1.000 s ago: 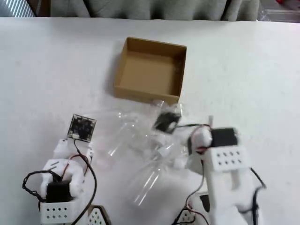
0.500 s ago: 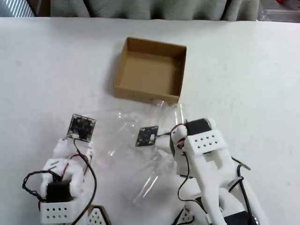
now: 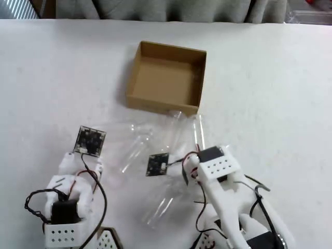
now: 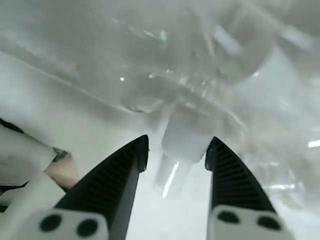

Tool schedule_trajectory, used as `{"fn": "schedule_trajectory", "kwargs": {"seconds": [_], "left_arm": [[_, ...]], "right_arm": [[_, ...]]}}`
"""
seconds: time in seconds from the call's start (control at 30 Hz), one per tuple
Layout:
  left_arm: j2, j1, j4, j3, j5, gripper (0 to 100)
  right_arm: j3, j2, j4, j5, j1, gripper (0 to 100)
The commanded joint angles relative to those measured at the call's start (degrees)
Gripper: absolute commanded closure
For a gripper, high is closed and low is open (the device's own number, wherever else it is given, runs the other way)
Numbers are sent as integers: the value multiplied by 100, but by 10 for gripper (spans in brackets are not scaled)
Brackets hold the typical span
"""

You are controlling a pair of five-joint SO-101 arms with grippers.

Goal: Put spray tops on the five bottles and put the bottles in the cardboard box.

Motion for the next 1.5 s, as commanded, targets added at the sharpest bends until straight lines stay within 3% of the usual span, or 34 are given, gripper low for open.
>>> {"fn": "schedule_trajectory", "kwargs": {"seconds": [0.0, 0.07, 0.17, 0.33, 0.5, 0.73, 1.0, 1.13, 1.47], "left_arm": [[-84, -66, -123, -18, -70, 977], [-84, -66, -123, -18, -70, 977], [-84, -66, -123, -18, -70, 977], [-84, -66, -123, -18, -70, 977], [-84, -66, -123, -18, -70, 977], [-84, -66, -123, -18, -70, 977], [-84, -66, -123, -18, -70, 977], [-84, -66, -123, -18, -70, 977], [-84, -66, -114, -18, -70, 977]], "right_arm": [[167, 13, -532, -53, -48, 833], [264, 13, -752, -53, -48, 856], [264, -4, -822, -246, -48, 980], [-123, -48, -418, -563, 233, 981], [-1310, 4, 699, -475, 1059, 981], [-3103, 4, 2378, 1521, 2598, 981], [-3596, 13, 2448, 3912, 4286, 981], [-3349, 22, 1965, 4651, 4822, 981], [-2040, 523, -708, 5187, 5437, 981]]}}
